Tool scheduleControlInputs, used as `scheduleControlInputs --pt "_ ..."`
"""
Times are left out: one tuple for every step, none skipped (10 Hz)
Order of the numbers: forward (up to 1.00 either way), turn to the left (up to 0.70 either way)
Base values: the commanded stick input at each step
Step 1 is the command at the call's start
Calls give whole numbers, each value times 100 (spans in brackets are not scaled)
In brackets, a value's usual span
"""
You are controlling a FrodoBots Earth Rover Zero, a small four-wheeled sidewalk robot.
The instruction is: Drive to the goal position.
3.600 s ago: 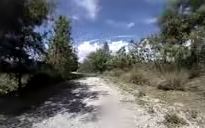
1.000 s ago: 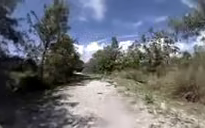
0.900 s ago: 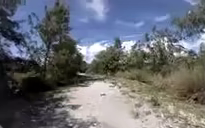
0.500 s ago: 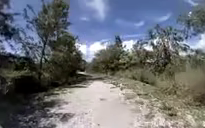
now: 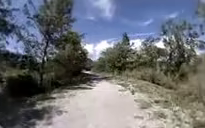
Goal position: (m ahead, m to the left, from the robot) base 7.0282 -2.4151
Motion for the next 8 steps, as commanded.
scheduleControlInputs --pt "84 25" --pt "84 22" --pt "84 5" --pt "84 0" --pt "84 0" --pt "84 0" --pt "84 0" --pt "84 0"
